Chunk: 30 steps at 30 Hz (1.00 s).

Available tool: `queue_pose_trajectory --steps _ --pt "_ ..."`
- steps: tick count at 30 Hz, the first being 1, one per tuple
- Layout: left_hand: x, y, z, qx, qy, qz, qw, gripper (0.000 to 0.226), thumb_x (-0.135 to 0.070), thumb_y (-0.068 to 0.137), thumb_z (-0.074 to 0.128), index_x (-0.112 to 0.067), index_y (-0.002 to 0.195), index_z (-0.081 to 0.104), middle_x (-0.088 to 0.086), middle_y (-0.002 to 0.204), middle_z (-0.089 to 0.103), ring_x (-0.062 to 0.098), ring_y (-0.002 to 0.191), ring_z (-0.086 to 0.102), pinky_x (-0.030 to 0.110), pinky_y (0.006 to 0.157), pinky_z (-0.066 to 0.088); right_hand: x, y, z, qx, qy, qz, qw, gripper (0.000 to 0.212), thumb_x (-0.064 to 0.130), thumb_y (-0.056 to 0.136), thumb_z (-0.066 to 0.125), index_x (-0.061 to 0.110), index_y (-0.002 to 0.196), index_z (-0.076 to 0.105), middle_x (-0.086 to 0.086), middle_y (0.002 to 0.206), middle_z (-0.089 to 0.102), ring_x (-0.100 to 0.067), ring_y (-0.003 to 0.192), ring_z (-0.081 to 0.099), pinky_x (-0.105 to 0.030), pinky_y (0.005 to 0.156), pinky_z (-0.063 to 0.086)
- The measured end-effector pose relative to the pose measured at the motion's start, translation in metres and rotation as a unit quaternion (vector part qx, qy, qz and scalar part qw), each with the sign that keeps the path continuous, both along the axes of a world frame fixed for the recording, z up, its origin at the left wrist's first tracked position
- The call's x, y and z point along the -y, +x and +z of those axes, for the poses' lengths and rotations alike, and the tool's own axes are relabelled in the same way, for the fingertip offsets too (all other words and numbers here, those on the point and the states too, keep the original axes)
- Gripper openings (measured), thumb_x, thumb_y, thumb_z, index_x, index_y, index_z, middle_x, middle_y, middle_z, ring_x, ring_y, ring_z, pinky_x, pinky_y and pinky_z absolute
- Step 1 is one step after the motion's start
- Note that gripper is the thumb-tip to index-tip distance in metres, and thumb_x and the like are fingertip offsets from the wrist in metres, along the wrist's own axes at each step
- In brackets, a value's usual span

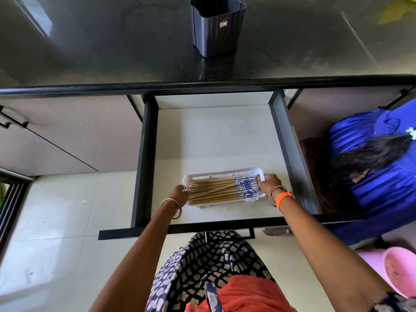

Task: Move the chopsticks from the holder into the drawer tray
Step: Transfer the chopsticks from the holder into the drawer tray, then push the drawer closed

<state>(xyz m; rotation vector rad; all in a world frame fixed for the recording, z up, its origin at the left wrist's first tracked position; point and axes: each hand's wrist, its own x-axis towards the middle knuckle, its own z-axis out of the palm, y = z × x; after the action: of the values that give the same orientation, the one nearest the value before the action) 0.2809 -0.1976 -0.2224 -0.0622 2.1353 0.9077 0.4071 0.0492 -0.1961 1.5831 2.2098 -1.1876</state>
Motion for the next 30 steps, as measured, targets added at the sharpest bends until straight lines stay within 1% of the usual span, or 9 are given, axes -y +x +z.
queue_pose_trajectory --steps 8,10,13,15,18,21,22,25,30 --pt "0.004 0.001 0.002 0.001 -0.009 0.011 1.0 0.02 0.003 0.085 0.043 -0.004 0.071 0.056 0.016 0.081 0.057 0.028 0.082 0.053 0.034 0.075 0.044 0.011 -0.003 0.007 0.027 0.044 0.03 0.998 0.031 0.017 0.094 0.052 -0.003 0.114 0.064 -0.025 0.119 0.065 -0.037 0.109 0.062 -0.032 0.088 0.05" --pt "0.004 0.002 0.011 -0.012 -0.033 -0.024 0.999 0.015 -0.004 0.088 0.045 -0.002 0.086 0.06 0.019 0.09 0.06 0.031 0.089 0.056 0.037 0.083 0.047 0.016 -0.005 0.013 0.037 0.04 0.046 0.997 0.033 0.013 0.091 0.051 -0.002 0.119 0.06 -0.025 0.123 0.062 -0.038 0.113 0.06 -0.033 0.091 0.05" --pt "0.007 0.006 0.035 -0.077 -0.111 -0.119 0.984 0.036 -0.018 0.093 0.043 0.004 0.121 0.05 0.024 0.119 0.058 0.036 0.111 0.054 0.037 0.092 0.043 0.024 0.0 0.027 0.053 0.081 0.122 0.988 0.037 0.013 0.085 0.052 0.001 0.12 0.058 -0.022 0.125 0.06 -0.037 0.114 0.058 -0.037 0.094 0.048" --pt "0.009 0.017 0.059 -0.137 -0.123 -0.173 0.968 0.039 -0.021 0.094 0.042 0.0 0.127 0.047 0.024 0.124 0.058 0.037 0.114 0.054 0.036 0.093 0.043 0.032 0.013 0.041 0.056 0.148 0.206 0.966 0.036 0.018 0.087 0.051 0.006 0.121 0.056 -0.018 0.126 0.057 -0.035 0.117 0.055 -0.038 0.095 0.046" --pt "0.013 0.054 0.094 -0.142 -0.056 -0.256 0.955 0.034 -0.022 0.095 0.044 -0.009 0.125 0.052 0.018 0.124 0.062 0.032 0.108 0.06 0.034 0.092 0.045 0.047 0.043 0.061 0.01 0.244 0.309 0.919 0.035 0.025 0.092 0.045 0.009 0.122 0.056 -0.013 0.126 0.057 -0.031 0.119 0.053 -0.037 0.098 0.043" --pt "0.021 0.105 0.11 -0.183 -0.045 -0.353 0.916 0.033 -0.031 0.093 0.046 -0.023 0.123 0.055 0.008 0.126 0.062 0.029 0.113 0.058 0.034 0.098 0.042 0.063 0.079 0.076 -0.079 0.159 0.397 0.901 0.033 0.018 0.091 0.047 0.012 0.121 0.06 -0.009 0.127 0.061 -0.027 0.119 0.057 -0.031 0.096 0.046" --pt "0.025 0.118 0.112 -0.23 -0.052 -0.356 0.904 0.034 -0.031 0.093 0.047 -0.027 0.126 0.054 0.006 0.127 0.062 0.028 0.116 0.056 0.035 0.099 0.041 0.066 0.093 0.079 -0.093 0.138 0.437 0.884 0.034 0.016 0.09 0.048 0.013 0.121 0.06 -0.008 0.125 0.063 -0.027 0.118 0.058 -0.03 0.095 0.047" --pt "0.03 0.139 0.114 -0.35 -0.041 -0.319 0.88 0.04 -0.017 0.089 0.052 -0.027 0.128 0.054 0.004 0.126 0.063 0.027 0.114 0.059 0.035 0.096 0.044 0.071 0.12 0.08 -0.111 0.206 0.508 0.829 0.044 0.016 0.088 0.052 0.016 0.131 0.054 -0.006 0.126 0.064 -0.027 0.115 0.059 -0.035 0.096 0.048" --pt "0.028 0.146 0.111 -0.398 -0.07 -0.265 0.876 0.04 -0.008 0.085 0.053 -0.029 0.117 0.063 0.011 0.106 0.072 0.033 0.093 0.067 0.034 0.073 0.052 0.074 0.122 0.076 -0.116 0.282 0.489 0.817 0.049 -0.001 0.084 0.05 0.015 0.13 0.057 -0.008 0.114 0.07 -0.028 0.105 0.063 -0.035 0.086 0.053"
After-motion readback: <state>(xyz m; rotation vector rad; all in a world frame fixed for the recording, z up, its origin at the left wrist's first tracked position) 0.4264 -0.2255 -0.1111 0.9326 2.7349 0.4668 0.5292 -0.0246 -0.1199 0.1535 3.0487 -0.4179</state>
